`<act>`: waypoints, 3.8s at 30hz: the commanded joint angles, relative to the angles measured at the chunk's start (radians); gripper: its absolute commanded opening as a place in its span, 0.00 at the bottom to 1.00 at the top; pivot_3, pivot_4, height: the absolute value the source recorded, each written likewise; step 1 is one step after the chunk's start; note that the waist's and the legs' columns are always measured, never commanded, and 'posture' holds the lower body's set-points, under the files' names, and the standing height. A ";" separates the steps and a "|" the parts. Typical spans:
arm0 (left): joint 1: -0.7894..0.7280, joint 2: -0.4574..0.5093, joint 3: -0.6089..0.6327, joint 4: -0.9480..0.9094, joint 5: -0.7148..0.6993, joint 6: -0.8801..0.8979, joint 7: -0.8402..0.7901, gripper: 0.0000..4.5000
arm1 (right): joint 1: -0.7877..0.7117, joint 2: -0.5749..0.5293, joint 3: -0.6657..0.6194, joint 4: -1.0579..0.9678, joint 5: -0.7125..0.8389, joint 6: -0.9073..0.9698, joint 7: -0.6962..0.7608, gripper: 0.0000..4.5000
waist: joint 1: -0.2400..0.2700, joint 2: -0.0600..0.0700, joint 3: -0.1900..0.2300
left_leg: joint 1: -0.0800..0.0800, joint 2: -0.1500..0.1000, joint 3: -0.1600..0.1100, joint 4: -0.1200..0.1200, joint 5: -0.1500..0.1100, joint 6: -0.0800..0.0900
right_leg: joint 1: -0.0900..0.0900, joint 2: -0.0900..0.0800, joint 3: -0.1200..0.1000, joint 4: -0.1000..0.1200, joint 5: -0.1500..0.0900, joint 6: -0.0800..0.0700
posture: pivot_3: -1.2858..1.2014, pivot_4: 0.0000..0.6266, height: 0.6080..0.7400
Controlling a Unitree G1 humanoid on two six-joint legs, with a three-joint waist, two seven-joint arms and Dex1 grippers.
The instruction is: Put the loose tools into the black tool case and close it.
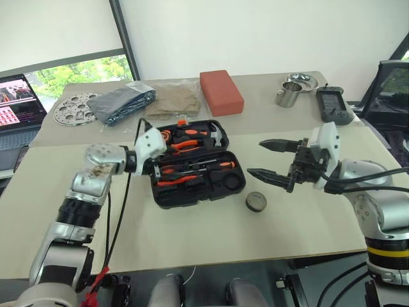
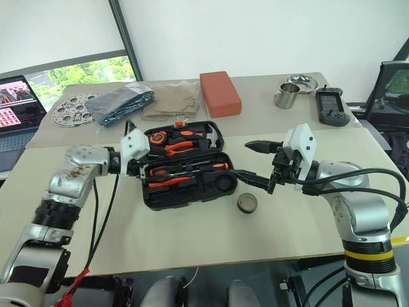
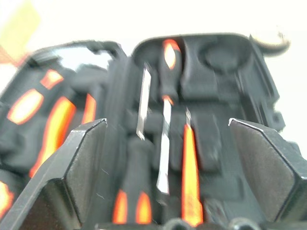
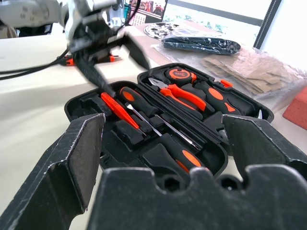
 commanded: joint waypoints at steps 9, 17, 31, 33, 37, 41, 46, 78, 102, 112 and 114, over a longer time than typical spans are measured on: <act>0.081 -0.080 -0.018 0.071 0.003 -0.076 0.048 0.07 | -0.015 -0.006 -0.014 -0.009 0.014 -0.033 0.002 1.00 | 0.000 0.000 0.000 | 0.000 0.000 0.000 0.000 0.000 0.000 | 0.000 0.000 0.000 0.000 0.000 0.000 | 0.52 0.24 0.97; 0.100 -0.096 -0.041 0.154 0.028 -0.125 0.047 0.00 | -0.010 -0.010 -0.018 -0.013 0.016 -0.030 0.003 1.00 | 0.002 0.000 0.000 | 0.000 0.000 0.000 0.000 0.000 0.000 | 0.000 0.000 0.000 0.000 0.000 0.000 | 0.52 0.24 0.97; 0.123 -0.112 -0.079 0.274 0.102 -0.256 0.094 0.00 | -0.011 -0.012 -0.018 -0.014 0.017 -0.029 0.006 1.00 | 0.007 0.002 -0.001 | 0.001 0.000 0.000 0.001 0.000 0.000 | 0.001 0.000 0.000 0.000 0.000 0.000 | 0.52 0.24 0.97; 0.122 -0.119 -0.083 0.304 0.113 -0.287 0.108 0.00 | -0.011 -0.012 -0.018 -0.014 0.017 -0.028 0.006 1.00 | 0.007 0.003 -0.002 | 0.002 0.000 0.000 0.001 0.000 0.000 | 0.002 0.000 0.000 0.001 0.000 0.000 | 0.52 0.24 0.97; 0.122 -0.132 -0.100 0.368 0.153 -0.370 0.147 0.00 | -0.012 -0.012 -0.018 -0.015 0.019 -0.026 0.006 1.00 | 0.010 0.005 -0.003 | 0.002 0.000 0.000 0.001 0.000 0.000 | 0.002 0.000 0.000 0.001 0.000 0.000 | 0.52 0.24 0.97; 0.126 -0.154 -0.114 0.419 0.178 -0.443 0.172 0.00 | -0.015 -0.011 -0.019 -0.016 0.020 -0.025 0.003 1.00 | 0.009 0.007 -0.005 | 0.003 0.000 0.000 0.001 0.000 0.000 | 0.002 0.000 0.001 0.001 0.000 0.000 | 0.52 0.24 0.97; 0.127 -0.177 -0.111 0.465 0.192 -0.505 0.191 0.00 | -0.017 -0.010 -0.020 -0.017 0.021 -0.025 0.001 1.00 | 0.016 0.008 -0.005 | 0.003 -0.001 0.000 0.002 0.000 0.000 | 0.002 0.000 0.001 0.002 0.000 0.000 | 0.52 0.24 0.97; 0.463 0.069 0.370 -0.136 -0.002 0.039 0.620 0.66 | -0.071 0.039 0.011 -0.005 0.085 -0.022 0.008 1.00 | -0.001 0.004 -0.004 | -0.001 0.000 -0.004 0.001 0.000 -0.001 | 0.000 0.000 0.001 0.001 0.000 0.000 | 0.52 0.24 0.97; 0.408 0.125 0.381 0.232 -0.027 0.162 0.547 0.68 | -0.081 0.034 0.016 0.006 0.082 -0.028 0.022 1.00 | 0.006 0.004 -0.004 | 0.001 0.000 -0.003 -0.001 0.000 -0.001 | 0.000 -0.001 0.000 0.002 0.000 0.000 | 0.52 0.24 0.97; 0.323 0.110 0.392 0.087 -0.112 0.011 0.405 0.38 | -0.060 0.023 0.000 0.010 0.077 -0.034 0.020 1.00 | 0.012 0.001 -0.003 | -0.001 0.000 -0.003 0.000 0.001 -0.001 | -0.001 0.000 -0.001 0.002 0.000 0.000 | 0.52 0.24 0.97; 0.282 0.101 0.346 0.000 -0.146 0.018 0.334 0.38 | -0.053 0.019 0.004 0.014 0.068 -0.041 0.024 1.00 | 0.016 0.001 -0.003 | -0.002 0.000 -0.002 0.000 0.001 -0.001 | -0.001 -0.001 -0.001 0.002 0.000 0.000 | 0.52 0.24 0.97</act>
